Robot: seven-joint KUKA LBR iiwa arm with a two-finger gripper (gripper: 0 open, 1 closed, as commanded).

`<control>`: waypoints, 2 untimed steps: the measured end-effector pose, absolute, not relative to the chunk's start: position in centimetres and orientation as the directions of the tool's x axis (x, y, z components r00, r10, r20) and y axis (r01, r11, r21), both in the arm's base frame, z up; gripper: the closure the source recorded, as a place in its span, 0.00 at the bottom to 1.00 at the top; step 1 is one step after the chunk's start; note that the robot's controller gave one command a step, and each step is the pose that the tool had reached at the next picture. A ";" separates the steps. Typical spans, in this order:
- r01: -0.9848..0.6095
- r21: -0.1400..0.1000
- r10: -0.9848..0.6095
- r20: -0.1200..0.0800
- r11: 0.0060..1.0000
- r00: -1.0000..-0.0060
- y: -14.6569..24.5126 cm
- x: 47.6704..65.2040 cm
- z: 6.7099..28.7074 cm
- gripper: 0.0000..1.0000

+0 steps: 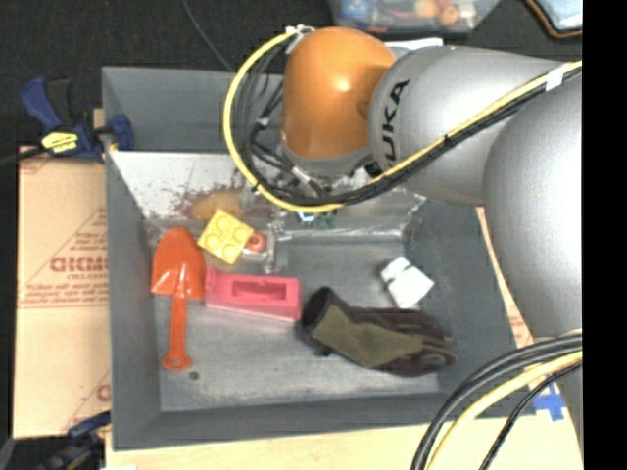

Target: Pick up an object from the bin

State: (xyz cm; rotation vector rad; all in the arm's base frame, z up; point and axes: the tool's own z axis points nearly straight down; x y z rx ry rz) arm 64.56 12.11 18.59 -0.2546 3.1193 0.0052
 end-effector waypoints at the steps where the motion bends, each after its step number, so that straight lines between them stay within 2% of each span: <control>1: -0.084 -0.001 -0.084 -0.026 0.996 -0.996 5.4 65.0 27.8 0.00; 2: -0.419 -0.001 -0.419 -0.016 0.908 -0.908 13.2 62.2 15.0 0.00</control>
Offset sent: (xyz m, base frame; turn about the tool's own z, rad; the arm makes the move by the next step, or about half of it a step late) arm -0.0319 0.0274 -0.0603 -0.3043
